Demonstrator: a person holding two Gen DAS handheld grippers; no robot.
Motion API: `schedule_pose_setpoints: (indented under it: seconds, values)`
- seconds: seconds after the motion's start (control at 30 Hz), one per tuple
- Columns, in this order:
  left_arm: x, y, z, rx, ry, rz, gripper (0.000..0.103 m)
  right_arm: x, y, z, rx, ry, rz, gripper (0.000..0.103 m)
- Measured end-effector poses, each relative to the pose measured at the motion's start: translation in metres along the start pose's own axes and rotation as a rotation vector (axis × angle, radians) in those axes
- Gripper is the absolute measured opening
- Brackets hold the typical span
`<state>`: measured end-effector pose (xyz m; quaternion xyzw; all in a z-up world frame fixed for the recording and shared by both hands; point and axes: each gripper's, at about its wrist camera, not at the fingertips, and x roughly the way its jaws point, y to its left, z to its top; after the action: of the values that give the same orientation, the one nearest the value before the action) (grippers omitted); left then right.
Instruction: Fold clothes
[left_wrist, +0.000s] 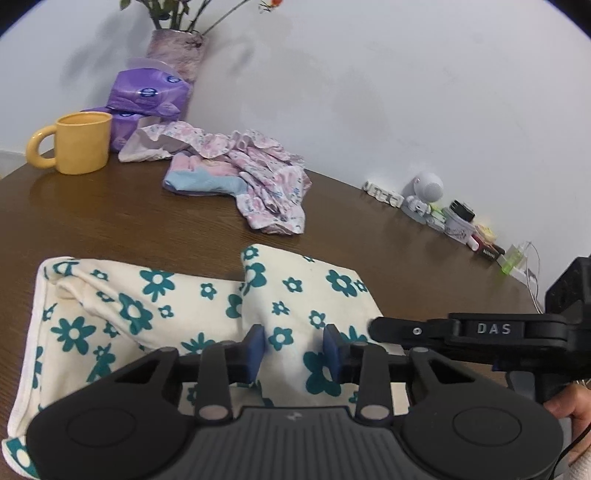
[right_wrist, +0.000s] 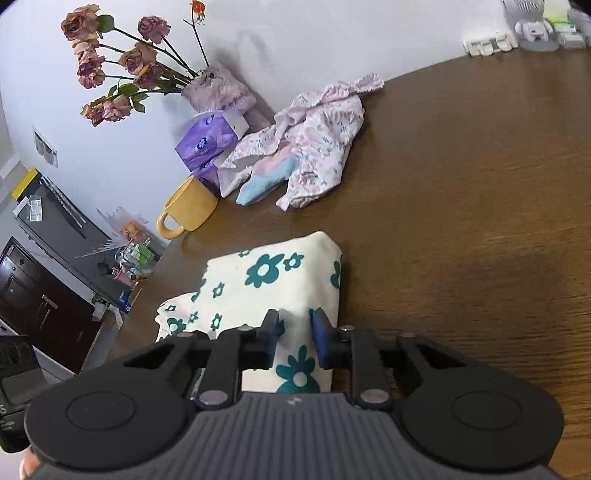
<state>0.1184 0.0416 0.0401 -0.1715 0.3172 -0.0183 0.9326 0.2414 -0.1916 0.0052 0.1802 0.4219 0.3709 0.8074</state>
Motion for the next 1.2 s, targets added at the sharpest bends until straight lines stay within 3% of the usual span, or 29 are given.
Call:
schedule_pose_setpoints:
  seconds: [0.2, 0.27, 0.3, 0.37, 0.43, 0.5, 0.53, 0.57, 0.6, 0.7, 0.73, 0.8, 0.83, 0.9, 0.97, 1.0, 1.03, 1.1, 1.13, 1.2]
  values:
    - [0.001, 0.007, 0.000, -0.042, -0.010, -0.020, 0.028, -0.001, 0.000, -0.001, -0.027, -0.001, 0.011, 0.016]
    - [-0.002, 0.012, 0.003, -0.074, -0.028, -0.020, 0.036, -0.003, 0.002, 0.001, -0.049, -0.005, 0.004, 0.025]
    - [-0.004, 0.014, 0.004, -0.090, -0.036, -0.020, 0.039, -0.004, 0.002, 0.003, -0.049, -0.014, -0.004, 0.035]
    - [-0.003, 0.019, 0.010, -0.111, -0.054, -0.001, 0.049, -0.005, 0.001, 0.006, -0.036, -0.029, -0.010, 0.038]
    - [0.001, 0.022, 0.017, -0.126, -0.057, 0.006, 0.051, -0.002, 0.001, 0.011, -0.017, -0.032, -0.009, 0.038]
    - [0.009, 0.021, 0.020, -0.127, -0.043, 0.006, 0.047, 0.002, 0.000, 0.014, 0.008, -0.034, -0.008, 0.038]
    - [0.013, 0.020, 0.021, -0.123, -0.035, 0.007, 0.041, 0.004, 0.000, 0.015, 0.013, -0.036, -0.012, 0.037]
    - [0.016, 0.017, 0.019, -0.109, -0.027, 0.001, 0.025, 0.006, 0.001, 0.015, 0.016, -0.040, -0.018, 0.032]
    - [0.019, 0.014, 0.018, -0.094, -0.019, -0.006, 0.022, 0.008, 0.002, 0.015, 0.018, -0.040, -0.018, 0.018]
    - [0.020, 0.007, 0.015, -0.051, -0.030, 0.002, 0.022, 0.011, 0.005, 0.015, -0.007, -0.032, -0.023, 0.018]
    - [0.020, 0.011, 0.016, -0.082, -0.031, -0.004, 0.027, 0.010, 0.005, 0.017, -0.012, -0.030, -0.022, 0.021]
    - [0.021, 0.019, 0.021, -0.147, -0.034, -0.004, 0.045, 0.008, 0.002, 0.023, 0.009, -0.039, -0.014, 0.028]
    - [0.022, 0.024, 0.023, -0.180, -0.035, 0.003, 0.058, 0.006, 0.000, 0.027, 0.022, -0.050, -0.014, 0.036]
    - [0.028, 0.030, 0.029, -0.221, -0.038, 0.021, 0.059, 0.007, -0.002, 0.035, 0.027, -0.075, -0.031, 0.038]
    - [0.035, 0.032, 0.033, -0.241, -0.025, 0.012, 0.053, 0.014, -0.004, 0.040, 0.037, -0.070, -0.045, 0.035]
    - [0.040, 0.033, 0.036, -0.246, -0.010, -0.006, 0.045, 0.019, -0.005, 0.041, 0.045, -0.056, -0.044, 0.017]
    - [0.044, 0.035, 0.036, -0.253, 0.007, -0.029, 0.026, 0.023, -0.005, 0.041, 0.049, -0.043, -0.039, 0.012]
    - [0.049, 0.037, 0.037, -0.272, 0.032, -0.054, 0.022, 0.029, -0.006, 0.041, 0.055, -0.023, -0.029, 0.012]
    - [0.049, 0.038, 0.038, -0.277, 0.027, -0.046, 0.024, 0.028, -0.006, 0.041, 0.054, -0.026, -0.026, 0.014]
    - [0.049, 0.042, 0.040, -0.314, 0.018, -0.025, 0.043, 0.028, -0.007, 0.042, 0.061, -0.035, -0.021, 0.032]
